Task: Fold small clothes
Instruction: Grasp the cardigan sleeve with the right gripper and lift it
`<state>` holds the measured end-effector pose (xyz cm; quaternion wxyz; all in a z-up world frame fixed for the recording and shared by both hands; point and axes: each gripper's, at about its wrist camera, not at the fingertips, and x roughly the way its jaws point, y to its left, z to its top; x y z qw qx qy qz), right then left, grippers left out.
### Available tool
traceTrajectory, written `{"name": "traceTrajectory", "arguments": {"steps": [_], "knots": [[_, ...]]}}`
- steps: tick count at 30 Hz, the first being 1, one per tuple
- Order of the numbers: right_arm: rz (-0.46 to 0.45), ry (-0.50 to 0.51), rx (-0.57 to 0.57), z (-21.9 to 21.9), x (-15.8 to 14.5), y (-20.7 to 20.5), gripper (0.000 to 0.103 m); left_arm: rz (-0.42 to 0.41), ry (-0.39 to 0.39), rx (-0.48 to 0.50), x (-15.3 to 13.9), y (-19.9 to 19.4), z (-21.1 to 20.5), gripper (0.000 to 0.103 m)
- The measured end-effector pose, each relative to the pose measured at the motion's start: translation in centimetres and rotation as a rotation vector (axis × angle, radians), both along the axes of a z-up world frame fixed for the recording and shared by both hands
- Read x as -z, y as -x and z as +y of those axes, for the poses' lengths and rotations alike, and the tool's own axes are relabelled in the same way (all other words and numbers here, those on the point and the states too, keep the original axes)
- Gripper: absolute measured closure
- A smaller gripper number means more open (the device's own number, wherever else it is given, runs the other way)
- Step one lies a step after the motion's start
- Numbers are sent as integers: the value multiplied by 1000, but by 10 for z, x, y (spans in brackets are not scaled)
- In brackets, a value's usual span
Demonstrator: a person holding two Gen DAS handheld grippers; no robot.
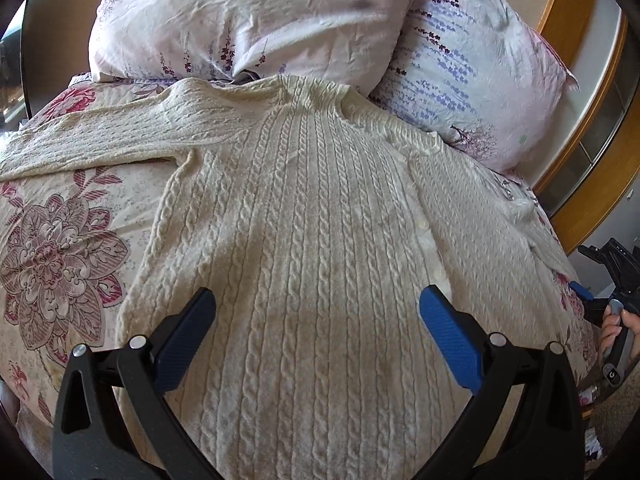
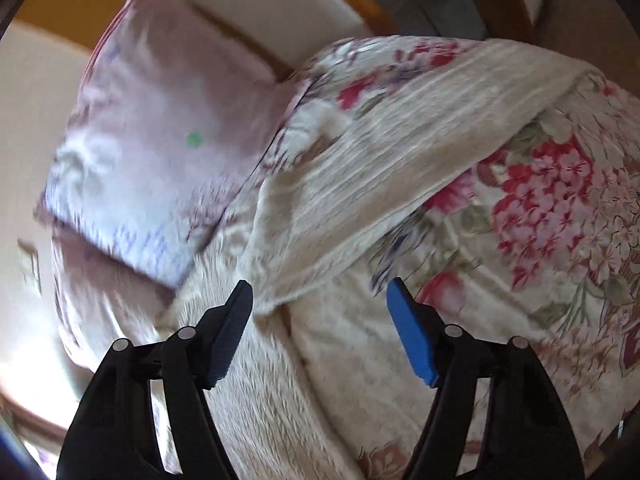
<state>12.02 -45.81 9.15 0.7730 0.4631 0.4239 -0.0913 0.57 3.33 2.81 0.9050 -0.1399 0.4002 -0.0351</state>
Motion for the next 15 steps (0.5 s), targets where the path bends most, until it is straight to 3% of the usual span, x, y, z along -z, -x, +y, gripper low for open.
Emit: {"name": "traceTrajectory", "arguments": {"steps": [5,7,11,15], "knots": [[25,-113,171,-43,22,-1,46,23,-8,-22,1,-10,-1,2],[31,-137,203,-49,30,-2,48,25,-14,-29,1,-13,-1,2],[20,-162,257,-60,40,3,64,20,-11,-40,-1,-16,0,2],[11,-153,281,-67,43,1,73,-1,-11,-64,-2,-16,2,2]]}}
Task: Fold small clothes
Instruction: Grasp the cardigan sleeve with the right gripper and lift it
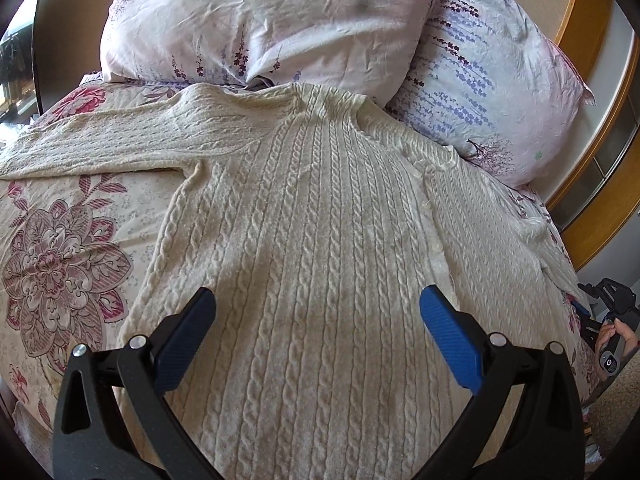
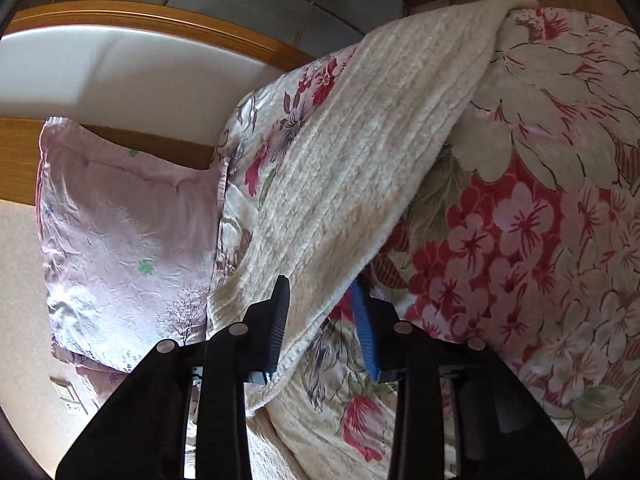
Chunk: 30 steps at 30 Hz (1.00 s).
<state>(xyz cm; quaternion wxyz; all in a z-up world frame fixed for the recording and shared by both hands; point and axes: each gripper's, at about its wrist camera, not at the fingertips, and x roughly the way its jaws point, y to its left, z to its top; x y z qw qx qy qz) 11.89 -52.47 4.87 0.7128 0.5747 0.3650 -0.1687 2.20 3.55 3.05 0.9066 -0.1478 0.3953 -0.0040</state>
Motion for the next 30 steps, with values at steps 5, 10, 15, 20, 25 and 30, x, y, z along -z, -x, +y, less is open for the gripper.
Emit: {"name": "traceTrajectory", "arguments": {"steps": [5,10,15,20,25,30], "knots": [[17,38,27,-6,3,-7,93,-22,27,-20,-2,1,6,2],[-30,150,-15,-1,-20,-19,97,-31,51,-55,-2,3,13,2],[-168,250,-127,25,-64,-43,97,-30,60,-64,-2,3,19,2],[-342,310,-344,88,-106,-73,97,-31,65,-61,-1,4,20,2],[-425,316,-580,169,-116,-88,97,-34,73,-60,-2,7,21,2],[-331,284,-781,244,-74,-91,97,-34,85,-74,-1,11,26,2]]}}
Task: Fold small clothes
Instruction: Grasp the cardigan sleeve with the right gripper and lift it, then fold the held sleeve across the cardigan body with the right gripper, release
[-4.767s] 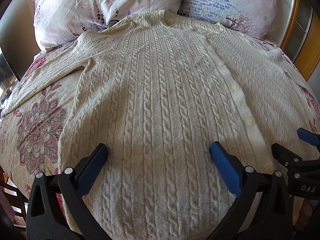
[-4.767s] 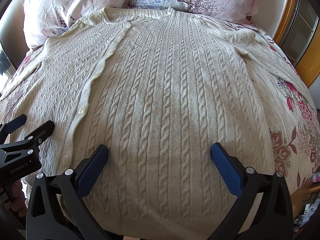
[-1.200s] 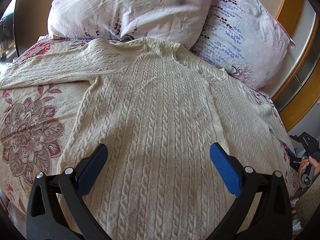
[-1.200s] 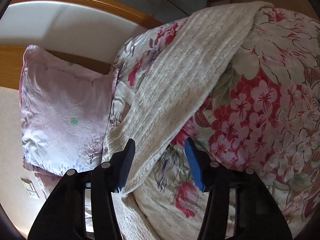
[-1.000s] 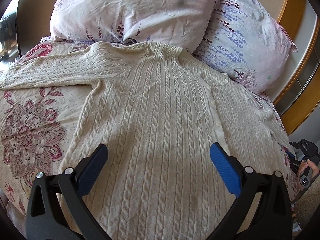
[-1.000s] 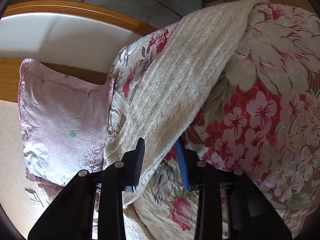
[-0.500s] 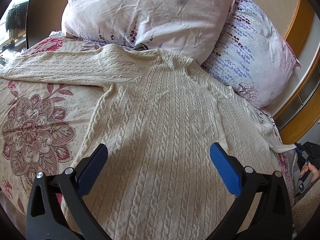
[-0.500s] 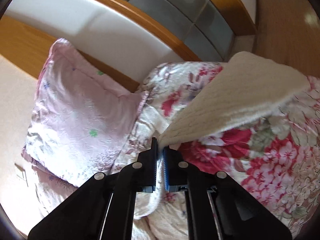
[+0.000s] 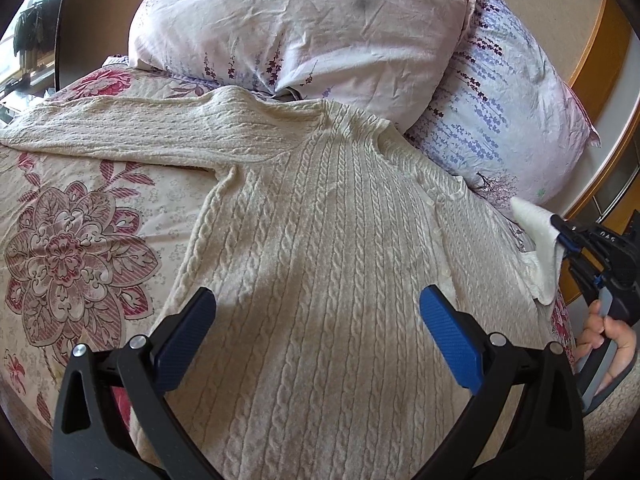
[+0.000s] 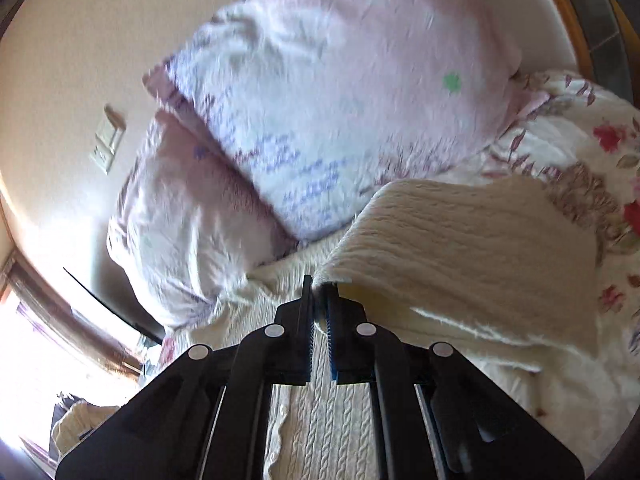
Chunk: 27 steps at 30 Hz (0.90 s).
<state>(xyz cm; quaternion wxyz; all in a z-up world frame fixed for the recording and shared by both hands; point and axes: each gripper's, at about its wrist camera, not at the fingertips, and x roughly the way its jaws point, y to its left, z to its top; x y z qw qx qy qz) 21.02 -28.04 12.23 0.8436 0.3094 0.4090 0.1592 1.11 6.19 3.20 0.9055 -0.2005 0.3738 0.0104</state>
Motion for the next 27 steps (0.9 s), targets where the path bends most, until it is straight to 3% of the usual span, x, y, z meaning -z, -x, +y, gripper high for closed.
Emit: {"name": "traceTrajectory", "arguments": {"steps": [5,13,16,20,22,25,27], "knots": [[96,54,-115,53,33,6,97,2,5,-17,1,5,5,2],[259,105,-167,64,66,13,93,11,12,-37,3,10,14,2],[270,62,-167,49,53,20,72,10,10,-31,2,10,14,2],[176,-30,3,-6,16,40,54,13,7,-21,3,9,13,2],[152,-26,145,-40,5,49,53,18,12,-19,4,9,13,2],[215,-14,314,-83,12,49,52,27,21,-15,7,7,13,2],[301,-72,384,-102,31,46,52,28,23,-11,8,7,13,2]]}}
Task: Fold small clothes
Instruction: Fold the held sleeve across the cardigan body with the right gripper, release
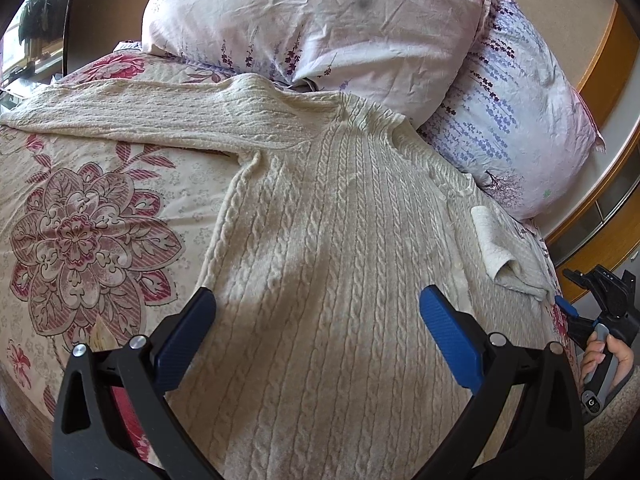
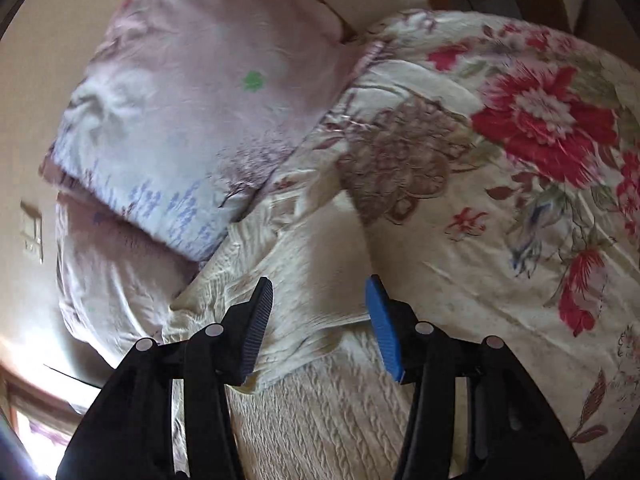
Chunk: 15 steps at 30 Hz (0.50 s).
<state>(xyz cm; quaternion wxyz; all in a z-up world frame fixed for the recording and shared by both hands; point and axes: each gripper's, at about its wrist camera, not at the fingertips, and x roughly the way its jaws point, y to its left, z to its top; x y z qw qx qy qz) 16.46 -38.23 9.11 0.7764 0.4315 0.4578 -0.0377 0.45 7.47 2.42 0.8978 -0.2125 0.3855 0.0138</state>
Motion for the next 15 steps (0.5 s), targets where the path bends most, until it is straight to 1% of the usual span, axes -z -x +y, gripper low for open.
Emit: {"name": "traceTrajectory", "arguments": {"steps": [1,4,5,6,7,9,11,12,15], "knots": [[31,-29,30,-6,8,-1,52,-1,0,2,0,0,0,2],[48,-134,56,-13,26,-3,53,-2,3,2,0,1,1,2],[49,-154,59,-12,30,-5,65,0,5,0,1,2,2,2],[36,-166,59,-11,30,-5,84,1,6,-3,1,3,3,2],[25,-163,46,-8,28,-7,93,1,7,-6,1,4,5,2],[-22,-97,12,0,13,-11,96,3,8,-15,2,6,8,2],[-81,-41,-43,11,-8,-19,96,7,10,-25,3,8,12,2],[-111,-30,-70,19,-18,-25,96,10,12,-30,3,8,15,2],[-208,-42,-152,50,-50,-48,96,9,32,-50,4,9,25,2]]}}
